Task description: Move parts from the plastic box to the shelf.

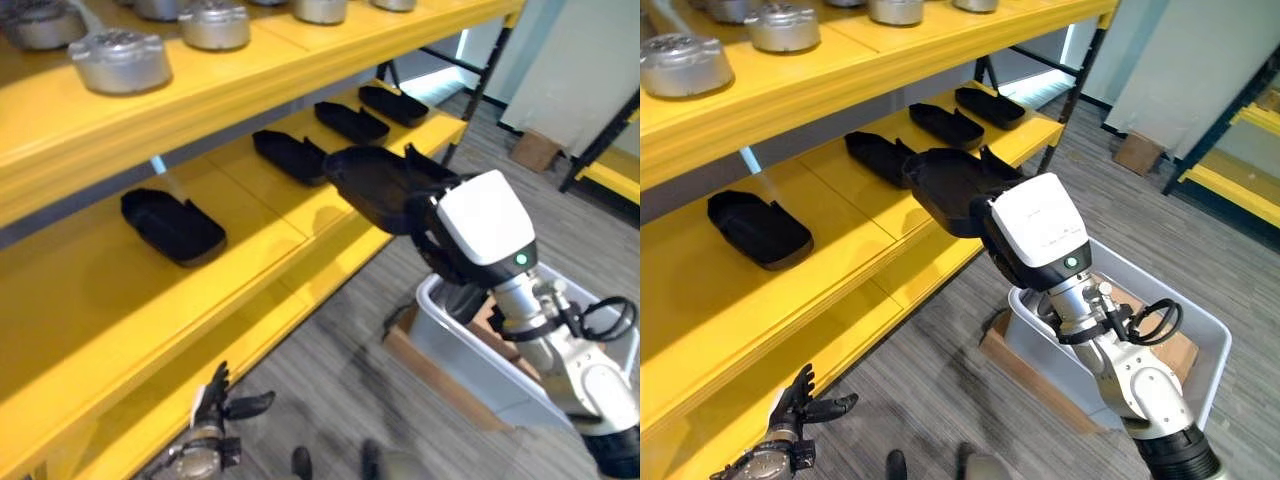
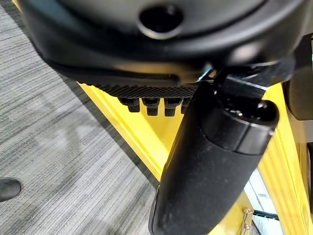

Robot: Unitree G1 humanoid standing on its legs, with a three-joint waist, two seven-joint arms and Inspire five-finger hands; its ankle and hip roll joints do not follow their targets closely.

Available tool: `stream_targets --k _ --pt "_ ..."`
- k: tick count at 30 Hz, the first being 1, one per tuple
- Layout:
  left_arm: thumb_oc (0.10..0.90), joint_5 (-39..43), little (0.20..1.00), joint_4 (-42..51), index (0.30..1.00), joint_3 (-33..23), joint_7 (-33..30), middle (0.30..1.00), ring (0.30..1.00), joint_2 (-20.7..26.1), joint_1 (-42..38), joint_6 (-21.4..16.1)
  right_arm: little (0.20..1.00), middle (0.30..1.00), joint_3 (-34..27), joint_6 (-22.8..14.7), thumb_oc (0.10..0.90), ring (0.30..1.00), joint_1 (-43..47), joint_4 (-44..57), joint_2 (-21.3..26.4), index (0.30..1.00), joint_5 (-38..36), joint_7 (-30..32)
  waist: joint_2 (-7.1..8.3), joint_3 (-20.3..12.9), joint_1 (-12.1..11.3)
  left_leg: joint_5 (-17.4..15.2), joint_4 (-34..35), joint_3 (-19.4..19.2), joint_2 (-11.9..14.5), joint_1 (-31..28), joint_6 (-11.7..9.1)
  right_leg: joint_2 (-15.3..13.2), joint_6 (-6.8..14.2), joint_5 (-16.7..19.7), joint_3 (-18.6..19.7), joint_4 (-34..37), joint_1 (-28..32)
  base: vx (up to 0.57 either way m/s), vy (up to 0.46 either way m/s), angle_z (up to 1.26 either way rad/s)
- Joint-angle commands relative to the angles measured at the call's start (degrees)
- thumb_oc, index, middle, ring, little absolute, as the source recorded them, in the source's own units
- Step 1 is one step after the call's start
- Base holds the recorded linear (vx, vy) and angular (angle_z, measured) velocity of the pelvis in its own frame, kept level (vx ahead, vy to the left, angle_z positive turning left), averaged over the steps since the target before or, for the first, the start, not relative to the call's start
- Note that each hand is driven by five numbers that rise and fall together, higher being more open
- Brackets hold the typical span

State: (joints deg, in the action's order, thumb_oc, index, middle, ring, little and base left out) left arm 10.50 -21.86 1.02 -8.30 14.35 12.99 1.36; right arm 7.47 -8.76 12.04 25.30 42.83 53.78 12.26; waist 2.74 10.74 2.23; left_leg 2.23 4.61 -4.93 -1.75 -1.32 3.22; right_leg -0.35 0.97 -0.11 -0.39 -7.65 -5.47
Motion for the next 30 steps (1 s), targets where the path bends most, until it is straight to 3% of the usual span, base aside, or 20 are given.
stream_targets --k 1,5,17,22,24,26,27,28,30 --pt "0.9 -0.9 1.0 4.1 1.0 1.7 0.0 1.0 1.0 2.1 -1.5 -4.2 0.3 0.3 -5.4 1.7 0.4 0.3 10.2 3.5 -0.3 0.3 -3.9 5.7 0.01 -7.1 -0.6 -2.3 0.4 -0.3 -1.3 -1.6 -0.3 0.4 3.5 5.0 1.8 7.2 2.1 0.05 -0.093 0.46" --pt "0.9 -1.0 1.0 5.3 1.0 2.5 0.8 1.0 1.0 1.7 -0.8 -4.1 0.3 0.3 -5.2 0.4 0.4 0.3 9.3 4.2 -0.8 0.3 -5.9 5.0 -0.55 -8.4 -0.8 -2.2 0.4 -0.3 -0.7 -2.1 -0.7 0.4 3.2 5.5 0.6 10.5 5.0 0.07 -0.113 0.1" --pt "0.9 0.2 1.0 4.7 1.0 3.0 0.3 1.0 1.0 1.1 -0.5 -3.8 0.3 0.3 -5.3 -0.4 0.4 0.3 10.1 5.5 -1.0 0.3 -7.3 5.9 -0.63 -8.1 -1.7 -1.4 0.4 2.2 0.1 -3.1 -2.2 0.3 2.0 4.8 -4.0 12.3 7.9 0.03 -0.064 0.15" --pt "0.9 1.7 1.0 5.0 1.0 3.7 -0.4 1.0 1.0 1.4 -1.6 -3.9 0.3 0.3 -3.6 -0.7 0.4 0.3 13.0 5.4 -0.5 0.3 -8.1 6.6 0.22 -4.6 -2.8 -3.6 -10.3 3.3 -0.3 2.2 -3.7 -1.1 1.1 4.9 -6.6 12.0 8.1 -0.09 -0.052 0.41" --pt "0.9 2.8 1.0 5.6 1.0 3.9 -0.8 1.0 1.0 1.8 -2.6 -4.0 0.3 0.3 -3.1 -0.2 0.4 0.3 14.5 4.3 0.4 0.3 -8.5 7.6 0.91 -3.1 -2.7 -4.6 -13.9 3.3 3.5 4.5 -4.8 -2.4 1.1 5.4 -8.1 11.3 7.4 -0.12 0.021 0.61" --pt "0.9 3.6 1.0 5.9 1.0 3.8 -1.2 1.0 1.0 1.7 -2.4 -3.9 0.3 0.3 -3.7 0.7 0.4 0.3 14.2 3.5 0.8 0.3 -9.3 8.0 1.51 -3.6 -2.1 -2.7 -12.7 0.2 11.1 3.4 -5.3 -4.1 1.5 4.9 -10.3 11.0 7.1 0.0 0.099 0.68" --pt "0.9 4.1 1.0 5.7 1.0 3.9 -1.3 1.0 1.0 1.7 -2.4 -3.9 0.3 0.3 -4.0 1.0 0.4 0.3 13.8 3.2 1.2 0.3 -9.3 8.4 1.14 -4.1 -1.7 -0.5 -10.7 -0.4 13.8 2.6 -6.3 -4.0 1.6 4.4 -11.2 10.9 6.9 0.05 0.177 0.74" --pt "0.9 4.6 1.0 5.4 1.0 4.3 -1.6 1.0 1.0 1.6 -2.7 -3.9 0.3 0.3 -4.8 1.9 0.4 0.3 13.0 2.8 1.9 0.3 -9.2 9.3 0.13 -4.6 -1.1 5.2 -6.2 -1.2 18.9 2.0 -8.5 -4.2 1.9 3.7 -12.9 11.3 7.3 0.08 0.213 0.78" --pt "0.9 4.8 1.0 5.7 1.0 4.6 -1.8 1.0 1.0 1.7 -2.5 -4.2 0.3 0.3 -5.5 2.8 0.4 0.3 12.5 2.1 3.0 0.3 -8.8 10.2 -1.18 -5.1 -1.0 10.8 -1.5 0.1 22.8 1.8 -10.7 -4.5 2.9 3.1 -13.6 11.7 7.9 0.08 0.207 0.71"
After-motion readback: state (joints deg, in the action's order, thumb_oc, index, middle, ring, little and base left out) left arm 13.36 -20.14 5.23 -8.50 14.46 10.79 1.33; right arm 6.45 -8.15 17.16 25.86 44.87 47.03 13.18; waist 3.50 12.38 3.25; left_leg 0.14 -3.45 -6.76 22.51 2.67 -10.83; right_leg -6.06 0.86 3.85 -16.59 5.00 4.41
